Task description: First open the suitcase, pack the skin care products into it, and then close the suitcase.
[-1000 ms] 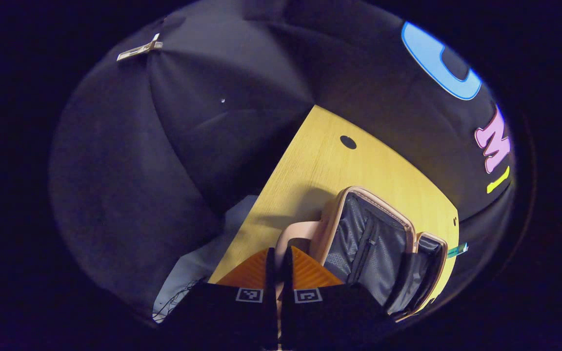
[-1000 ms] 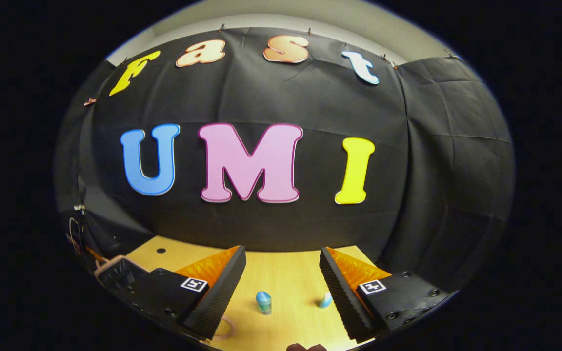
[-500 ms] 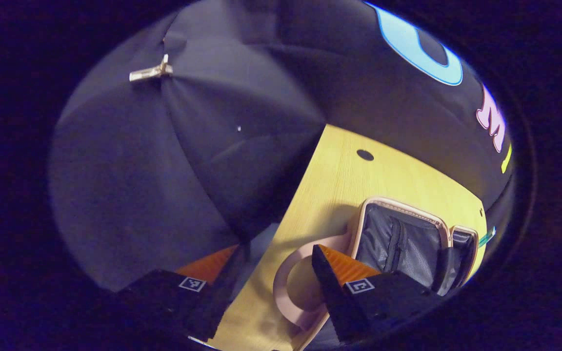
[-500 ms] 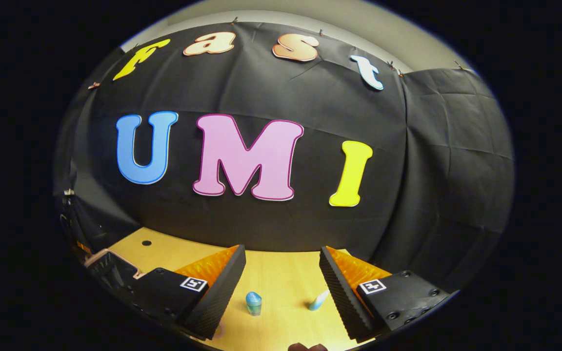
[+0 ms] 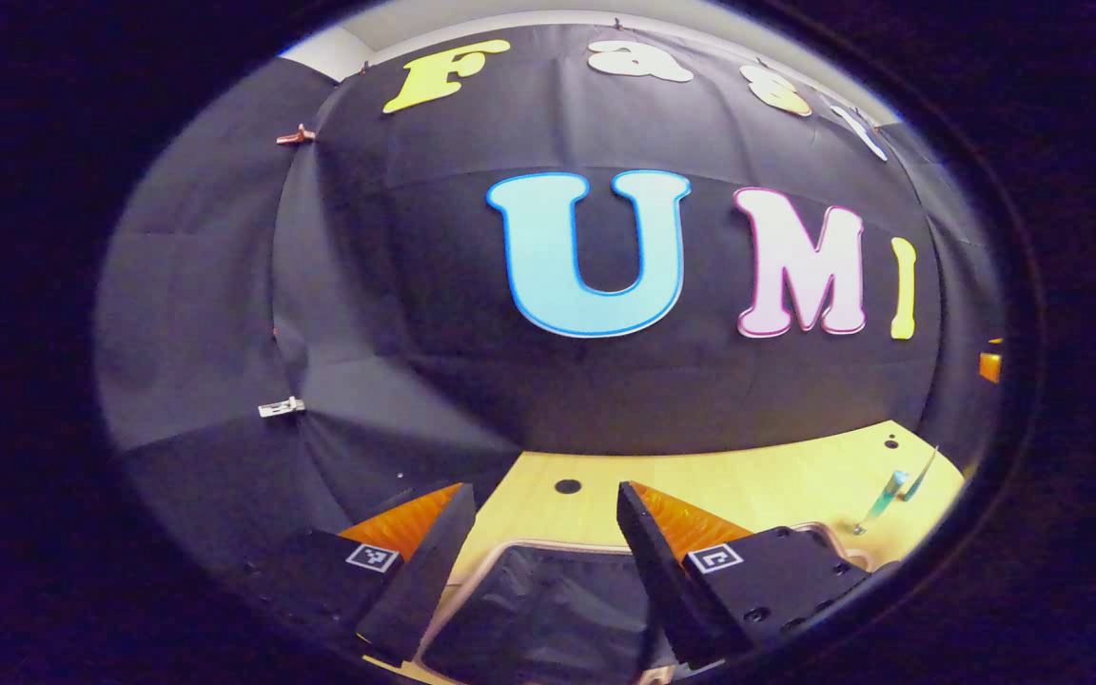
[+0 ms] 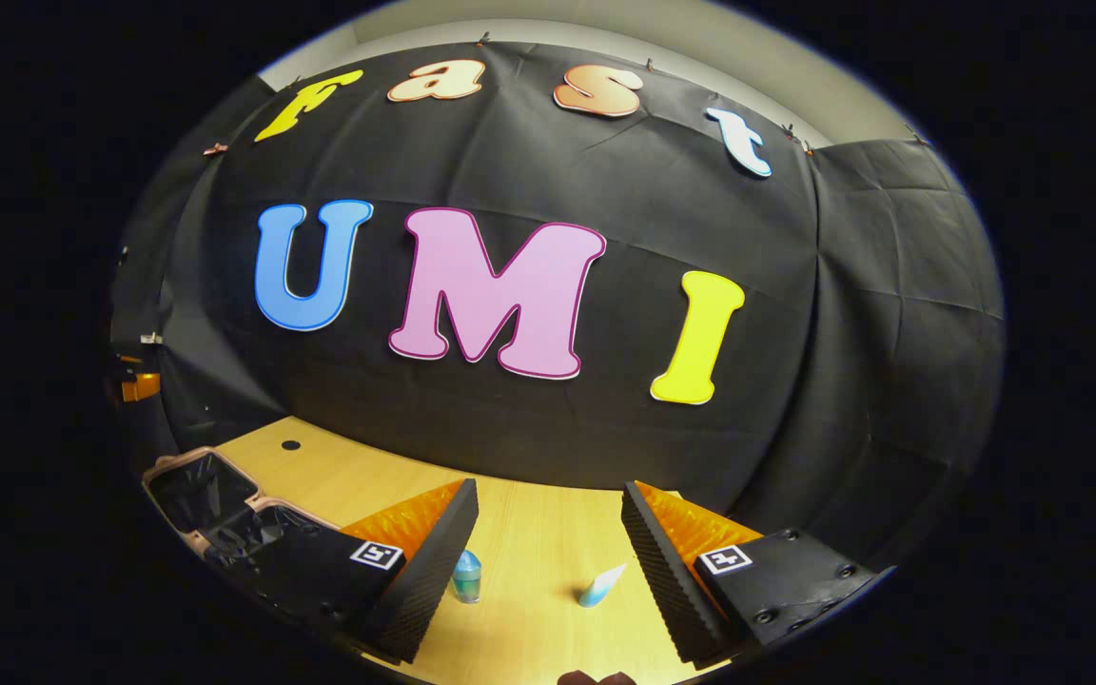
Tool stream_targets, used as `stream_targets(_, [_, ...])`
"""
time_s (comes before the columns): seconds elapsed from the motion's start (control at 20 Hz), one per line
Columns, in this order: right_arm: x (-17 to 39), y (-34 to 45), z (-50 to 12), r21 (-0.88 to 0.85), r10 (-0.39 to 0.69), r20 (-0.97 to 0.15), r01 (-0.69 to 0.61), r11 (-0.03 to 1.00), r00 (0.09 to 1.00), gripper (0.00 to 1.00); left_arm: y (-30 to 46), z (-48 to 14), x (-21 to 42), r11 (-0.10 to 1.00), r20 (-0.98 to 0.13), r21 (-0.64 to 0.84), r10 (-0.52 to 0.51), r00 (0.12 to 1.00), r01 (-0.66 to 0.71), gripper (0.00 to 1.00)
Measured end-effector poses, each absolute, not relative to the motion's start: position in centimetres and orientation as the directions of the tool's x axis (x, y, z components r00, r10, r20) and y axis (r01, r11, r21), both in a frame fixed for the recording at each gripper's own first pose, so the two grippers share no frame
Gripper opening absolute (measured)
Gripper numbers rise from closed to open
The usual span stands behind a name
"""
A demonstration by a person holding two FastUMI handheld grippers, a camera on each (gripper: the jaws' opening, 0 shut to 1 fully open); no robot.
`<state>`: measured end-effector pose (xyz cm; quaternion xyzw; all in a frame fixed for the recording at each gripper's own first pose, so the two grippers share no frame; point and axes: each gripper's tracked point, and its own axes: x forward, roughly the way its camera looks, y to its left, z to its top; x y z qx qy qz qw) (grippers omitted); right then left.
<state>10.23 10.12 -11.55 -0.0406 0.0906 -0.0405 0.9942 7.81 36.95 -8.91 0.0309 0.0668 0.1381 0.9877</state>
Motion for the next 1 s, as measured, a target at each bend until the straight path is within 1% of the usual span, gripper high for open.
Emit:
stream_targets(0.05, [10.1, 9.6, -12.3, -0.073, -0.068, -0.179, 0.056, 0.996, 0.981, 0.96, 33.3, -8.5, 8.0, 0.971, -0.120, 0.067, 0.237, 0.964, -0.230, 0.94])
stream_targets(0.15, [10.2, 8.6, -13.4, -0.070, -0.044, -0.185, 0.031, 0.997, 0.982, 0.96, 27.4, -8.3, 9.6, 0.981, -0.101, 0.046, 0.190, 0.977, -0.187, 0.95])
stream_targets(0.2, [10.3, 7.8, -14.1, -0.073, -0.039, -0.192, 0.025, 0.997, 0.981, 0.96, 23.7, -8.9, 9.5, 0.989, -0.107, 0.049, 0.145, 0.984, -0.140, 0.95])
stream_targets(0.3, [10.8, 6.2, -15.9, -0.060, -0.023, -0.204, 0.011, 0.998, 0.979, 0.96, 14.2, -10.5, 11.0, 0.997, -0.114, 0.064, 0.038, 0.993, -0.031, 0.96])
stream_targets(0.5, [11.6, 4.5, -19.6, -0.034, 0.011, -0.254, -0.020, 0.999, 0.967, 0.97, 3.1, -14.8, 13.6, 0.985, -0.122, 0.125, -0.100, 0.988, 0.115, 0.95])
stream_targets(0.65, [12.1, 3.2, -22.0, -0.023, 0.021, -0.283, -0.029, 0.999, 0.959, 0.96, -1.5, -20.6, 15.7, 0.977, -0.222, 0.150, -0.115, 0.968, 0.150, 0.96])
stream_targets(0.75, [12.4, 2.6, -23.5, -0.011, 0.034, -0.305, -0.039, 0.999, 0.952, 0.96, -4.1, -22.5, 17.3, 0.978, -0.252, 0.132, -0.126, 0.960, 0.163, 0.98])
stream_targets(0.85, [12.9, 2.2, -25.3, -0.005, 0.049, -0.326, -0.054, 0.999, 0.944, 0.96, -5.4, -25.0, 18.6, 0.981, -0.293, 0.124, -0.110, 0.950, 0.152, 0.98])
stream_targets(1.0, [13.5, 1.9, -27.8, -0.011, 0.070, -0.354, -0.078, 0.997, 0.933, 0.96, -5.2, -29.1, 21.7, 0.988, -0.348, 0.108, -0.070, 0.935, 0.114, 0.98])
